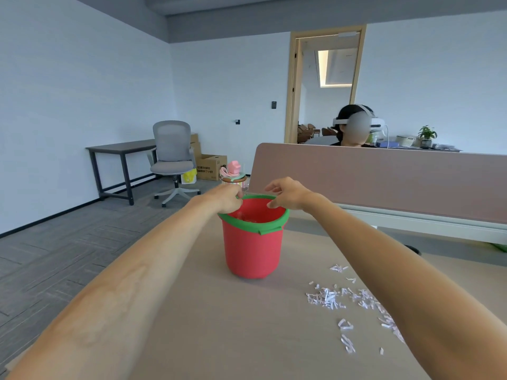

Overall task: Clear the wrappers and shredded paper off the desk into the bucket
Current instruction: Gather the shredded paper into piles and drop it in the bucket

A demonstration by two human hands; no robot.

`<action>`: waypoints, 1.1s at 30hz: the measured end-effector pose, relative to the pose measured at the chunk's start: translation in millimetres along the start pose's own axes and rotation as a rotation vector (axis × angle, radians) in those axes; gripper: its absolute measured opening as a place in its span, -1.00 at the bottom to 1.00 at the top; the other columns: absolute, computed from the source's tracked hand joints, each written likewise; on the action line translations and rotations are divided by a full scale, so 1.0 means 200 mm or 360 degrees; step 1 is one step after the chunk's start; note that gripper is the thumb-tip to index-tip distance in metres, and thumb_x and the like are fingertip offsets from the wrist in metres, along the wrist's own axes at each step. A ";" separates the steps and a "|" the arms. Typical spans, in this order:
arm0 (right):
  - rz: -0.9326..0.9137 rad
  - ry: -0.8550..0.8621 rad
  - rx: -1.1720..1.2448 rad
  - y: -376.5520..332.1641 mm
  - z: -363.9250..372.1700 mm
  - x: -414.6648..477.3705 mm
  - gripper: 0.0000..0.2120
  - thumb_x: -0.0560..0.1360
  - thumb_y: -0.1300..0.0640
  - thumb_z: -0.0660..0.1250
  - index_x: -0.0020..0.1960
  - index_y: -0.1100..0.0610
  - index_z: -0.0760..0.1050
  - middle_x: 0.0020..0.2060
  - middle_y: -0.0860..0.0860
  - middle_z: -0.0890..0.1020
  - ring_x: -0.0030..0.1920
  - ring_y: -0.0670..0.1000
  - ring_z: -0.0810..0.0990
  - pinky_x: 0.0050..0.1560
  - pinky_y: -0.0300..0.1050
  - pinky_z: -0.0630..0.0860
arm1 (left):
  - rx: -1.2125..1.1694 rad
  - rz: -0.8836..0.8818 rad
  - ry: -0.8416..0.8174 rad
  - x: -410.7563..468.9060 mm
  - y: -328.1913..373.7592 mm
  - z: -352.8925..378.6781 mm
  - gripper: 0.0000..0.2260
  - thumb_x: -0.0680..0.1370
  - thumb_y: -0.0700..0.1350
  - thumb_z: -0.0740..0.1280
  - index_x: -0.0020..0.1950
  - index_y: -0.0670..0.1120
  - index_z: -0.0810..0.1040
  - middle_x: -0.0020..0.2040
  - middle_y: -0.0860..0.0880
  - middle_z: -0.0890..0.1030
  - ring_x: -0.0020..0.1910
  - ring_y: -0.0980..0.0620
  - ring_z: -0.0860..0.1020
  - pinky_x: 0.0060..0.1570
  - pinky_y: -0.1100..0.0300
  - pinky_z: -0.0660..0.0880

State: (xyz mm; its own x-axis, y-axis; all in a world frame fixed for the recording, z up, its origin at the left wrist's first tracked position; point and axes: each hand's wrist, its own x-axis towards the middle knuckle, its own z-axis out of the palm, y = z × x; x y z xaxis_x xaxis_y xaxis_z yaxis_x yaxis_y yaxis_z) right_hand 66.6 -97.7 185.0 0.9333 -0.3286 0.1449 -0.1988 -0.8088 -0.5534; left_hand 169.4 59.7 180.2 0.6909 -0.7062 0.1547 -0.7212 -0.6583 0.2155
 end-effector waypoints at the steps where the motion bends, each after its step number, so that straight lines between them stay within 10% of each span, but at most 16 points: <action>1: -0.0010 0.0019 -0.0005 0.00 -0.01 -0.03 -0.55 0.43 0.20 0.43 0.30 0.13 0.45 0.30 0.12 0.51 0.30 0.12 0.47 0.24 -0.03 0.44 | 0.0005 0.0009 0.0003 -0.01 0.01 -0.01 -0.70 0.58 -0.07 0.20 0.30 -0.06 0.47 0.34 -0.11 0.47 0.29 -0.11 0.45 0.17 0.09 0.40; 14: 0.0206 0.0312 -0.0099 0.46 -0.14 -0.57 -0.68 0.52 0.15 0.25 0.26 0.12 0.51 0.24 0.07 0.59 0.24 0.06 0.55 0.27 -0.15 0.38 | -0.0038 0.0510 0.0174 -0.10 0.58 0.26 -0.75 0.55 -0.11 0.15 0.16 -0.05 0.52 0.23 -0.10 0.49 0.24 -0.14 0.46 0.16 0.01 0.43; 22: 0.0545 0.0313 -0.0057 0.93 -0.02 -0.96 -0.68 0.57 0.09 0.18 0.30 0.10 0.47 0.27 0.08 0.56 0.27 0.10 0.51 0.28 -0.08 0.40 | -0.0136 0.0492 -0.0215 -0.20 0.77 0.78 -0.71 0.58 -0.10 0.11 0.24 -0.10 0.47 0.33 -0.12 0.48 0.29 -0.13 0.45 0.23 0.03 0.40; 27: 0.0615 0.0204 -0.0140 1.13 0.20 -1.09 -0.58 0.60 -0.02 0.13 0.42 0.08 0.32 0.40 0.11 0.39 0.41 0.13 0.34 0.39 -0.05 0.24 | -0.0247 0.0341 -0.0640 -0.36 0.81 1.09 -0.32 0.54 0.31 0.02 0.54 -0.06 0.07 0.58 -0.06 0.04 0.56 -0.05 0.01 0.50 -0.05 0.06; 33: 0.0416 0.0153 -0.0508 1.25 0.34 -1.00 -0.54 0.60 -0.13 0.00 0.45 -0.01 0.22 0.47 0.03 0.25 0.51 0.03 0.14 0.47 0.00 0.05 | -0.0132 0.0417 -0.0419 -0.33 0.84 1.29 -0.32 0.57 0.27 -0.01 0.56 -0.08 -0.09 0.59 -0.05 -0.13 0.57 -0.03 -0.18 0.52 -0.05 -0.14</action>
State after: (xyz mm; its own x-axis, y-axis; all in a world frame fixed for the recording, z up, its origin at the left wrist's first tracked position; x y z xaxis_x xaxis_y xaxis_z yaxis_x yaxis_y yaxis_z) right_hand -149.3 -201.3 -38.5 0.8099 -0.5746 0.1175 -0.5221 -0.7976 -0.3022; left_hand -9.8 -71.3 -43.0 0.4389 -0.8978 -0.0358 -0.8579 -0.4306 0.2803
